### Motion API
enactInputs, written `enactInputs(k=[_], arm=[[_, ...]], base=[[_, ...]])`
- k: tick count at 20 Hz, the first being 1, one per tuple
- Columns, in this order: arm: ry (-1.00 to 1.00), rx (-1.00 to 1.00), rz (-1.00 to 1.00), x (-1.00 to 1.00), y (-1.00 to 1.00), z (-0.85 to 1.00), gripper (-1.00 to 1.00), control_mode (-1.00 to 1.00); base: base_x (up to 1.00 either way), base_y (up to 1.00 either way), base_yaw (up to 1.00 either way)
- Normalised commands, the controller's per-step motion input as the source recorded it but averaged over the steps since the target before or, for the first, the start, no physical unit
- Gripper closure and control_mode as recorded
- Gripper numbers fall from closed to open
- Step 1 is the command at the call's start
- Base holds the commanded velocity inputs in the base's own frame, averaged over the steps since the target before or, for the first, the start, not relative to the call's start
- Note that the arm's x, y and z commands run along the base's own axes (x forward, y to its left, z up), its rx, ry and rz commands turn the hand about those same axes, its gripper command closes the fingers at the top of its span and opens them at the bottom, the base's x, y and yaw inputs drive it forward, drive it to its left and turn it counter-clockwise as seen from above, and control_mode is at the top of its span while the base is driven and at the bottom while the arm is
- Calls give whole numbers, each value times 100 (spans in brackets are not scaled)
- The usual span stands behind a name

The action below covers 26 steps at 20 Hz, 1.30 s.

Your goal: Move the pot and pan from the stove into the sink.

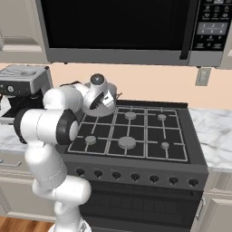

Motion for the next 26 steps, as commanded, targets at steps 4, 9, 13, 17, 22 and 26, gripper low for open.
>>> enactInputs(k=[4,9,13,17,22,26], arm=[[1,0,0,-99,-27,34,100,-100],[-1,0,1,-100,-20,31,100,-100],[-4,0,1,-100,-11,34,100,-100],[-2,0,4,-99,-5,39,100,-100],[0,-5,10,-98,0,42,100,-100],[1,-10,10,-100,1,13,100,-100]], base=[[0,0,0],[0,0,0],[0,0,0],[0,0,0],[0,0,0],[0,0,0]])
